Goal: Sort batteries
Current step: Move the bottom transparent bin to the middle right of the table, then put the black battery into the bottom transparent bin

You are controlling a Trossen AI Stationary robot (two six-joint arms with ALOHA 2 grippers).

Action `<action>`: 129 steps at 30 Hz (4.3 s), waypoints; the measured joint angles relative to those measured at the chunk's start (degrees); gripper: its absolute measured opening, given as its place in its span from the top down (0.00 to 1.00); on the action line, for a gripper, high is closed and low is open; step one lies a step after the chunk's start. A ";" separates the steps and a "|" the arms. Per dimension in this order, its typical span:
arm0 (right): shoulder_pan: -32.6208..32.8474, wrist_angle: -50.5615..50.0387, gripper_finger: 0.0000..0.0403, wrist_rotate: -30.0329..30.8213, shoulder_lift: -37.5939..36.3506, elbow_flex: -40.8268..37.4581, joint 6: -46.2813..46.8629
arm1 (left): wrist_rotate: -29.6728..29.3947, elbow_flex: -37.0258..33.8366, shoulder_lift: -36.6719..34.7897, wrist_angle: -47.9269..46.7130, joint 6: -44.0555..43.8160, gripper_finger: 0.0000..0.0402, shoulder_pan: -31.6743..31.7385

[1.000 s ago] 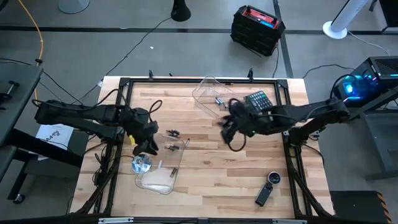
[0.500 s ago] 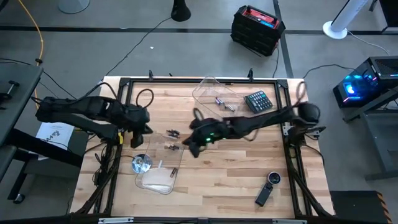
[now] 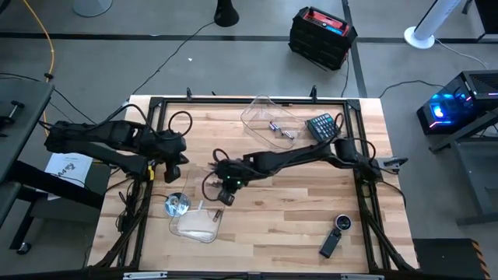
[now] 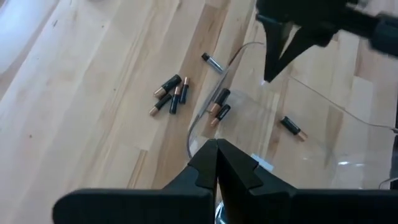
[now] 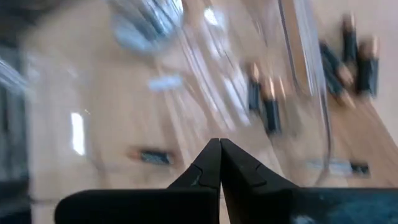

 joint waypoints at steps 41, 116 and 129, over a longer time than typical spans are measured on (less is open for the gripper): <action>-0.45 -44.11 1.00 11.40 -9.92 -11.85 -10.73 | -6.20 0.00 -0.02 0.32 -1.33 1.00 0.00; 4.23 -13.01 1.00 32.58 -59.83 -41.55 17.53 | 8.91 -17.80 35.95 35.15 55.99 0.72 20.31; 4.23 -13.28 1.00 32.57 -59.82 -41.55 18.97 | 1.69 -17.28 33.26 29.83 48.50 0.95 21.21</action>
